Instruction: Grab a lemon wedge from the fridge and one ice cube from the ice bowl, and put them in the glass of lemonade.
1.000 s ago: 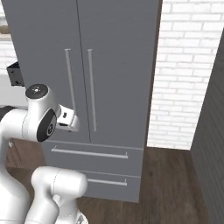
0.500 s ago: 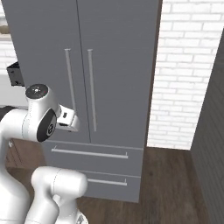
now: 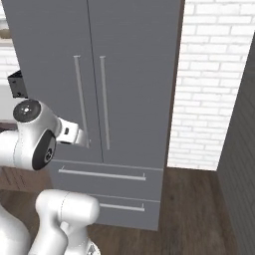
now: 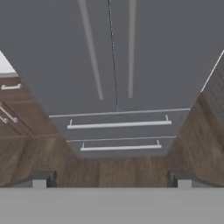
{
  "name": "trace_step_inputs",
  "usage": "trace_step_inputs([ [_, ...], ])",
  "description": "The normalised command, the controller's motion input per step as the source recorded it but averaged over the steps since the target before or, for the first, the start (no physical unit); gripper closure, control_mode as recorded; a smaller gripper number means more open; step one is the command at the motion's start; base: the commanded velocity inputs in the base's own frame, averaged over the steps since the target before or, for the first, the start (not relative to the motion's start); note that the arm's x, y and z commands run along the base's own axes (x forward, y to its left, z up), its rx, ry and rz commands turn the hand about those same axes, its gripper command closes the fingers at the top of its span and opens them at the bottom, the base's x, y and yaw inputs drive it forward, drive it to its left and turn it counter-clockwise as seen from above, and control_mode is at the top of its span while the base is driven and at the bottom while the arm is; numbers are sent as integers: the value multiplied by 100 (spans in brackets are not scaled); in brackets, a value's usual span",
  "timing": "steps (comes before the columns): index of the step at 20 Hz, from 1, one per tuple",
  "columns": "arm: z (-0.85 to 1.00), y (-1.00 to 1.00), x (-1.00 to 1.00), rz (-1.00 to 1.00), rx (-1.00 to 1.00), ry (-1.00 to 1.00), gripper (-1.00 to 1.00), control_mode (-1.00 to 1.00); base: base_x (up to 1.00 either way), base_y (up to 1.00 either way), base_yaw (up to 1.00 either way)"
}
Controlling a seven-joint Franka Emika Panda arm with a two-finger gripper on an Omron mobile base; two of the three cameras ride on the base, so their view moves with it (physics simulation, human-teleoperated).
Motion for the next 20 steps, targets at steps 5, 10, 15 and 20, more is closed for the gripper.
trace_step_inputs([
  [5, 52, 1, -7, 0, 0, -34, -100, -100, 0, 0, 0],
  [10, 64, -5, 0, 0, 0, -17, -100, -100, 0, 0, 0],
  [15, 69, -2, 20, 0, 0, -1, -100, -100, 0, 0, 0],
  [20, 58, 2, 27, 0, -16, 10, -100, -100, 0, 0, 0],
])
